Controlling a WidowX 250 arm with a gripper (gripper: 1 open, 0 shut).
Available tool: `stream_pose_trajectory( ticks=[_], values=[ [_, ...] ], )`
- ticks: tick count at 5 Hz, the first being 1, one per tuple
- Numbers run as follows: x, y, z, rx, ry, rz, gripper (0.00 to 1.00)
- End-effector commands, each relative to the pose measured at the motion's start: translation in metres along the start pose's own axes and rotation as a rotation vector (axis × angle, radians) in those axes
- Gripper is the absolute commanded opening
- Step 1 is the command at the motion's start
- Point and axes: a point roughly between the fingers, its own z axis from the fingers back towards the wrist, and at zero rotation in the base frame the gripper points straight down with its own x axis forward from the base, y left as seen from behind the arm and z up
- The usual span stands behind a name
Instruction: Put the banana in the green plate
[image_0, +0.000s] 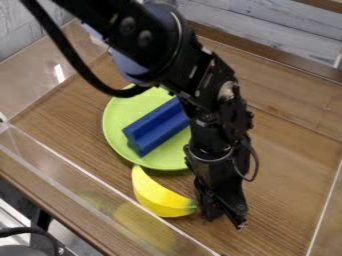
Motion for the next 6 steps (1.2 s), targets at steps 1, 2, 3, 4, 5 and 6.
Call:
stream_pose_trajectory(
  ticks=[1,2,3,4,5,6],
  values=[
    [0.0037,-0.0016,0.0035,0.002,-0.031,-0.009,0.00],
    [0.0042,-0.0028,0.0031,0.000,-0.041,-0.012,0.00],
    [0.0048,-0.0045,0.0027,-0.002,-0.052,-0.014,0.00],
    [0.0056,-0.0056,0.0024,-0.005,-0.064,-0.015,0.00],
    [0.0062,-0.0059,0.0030,-0.008,-0.073,-0.015,0.00],
    [0.0070,-0.0060,0.0037,-0.010,-0.083,-0.013,0.00]
  ],
)
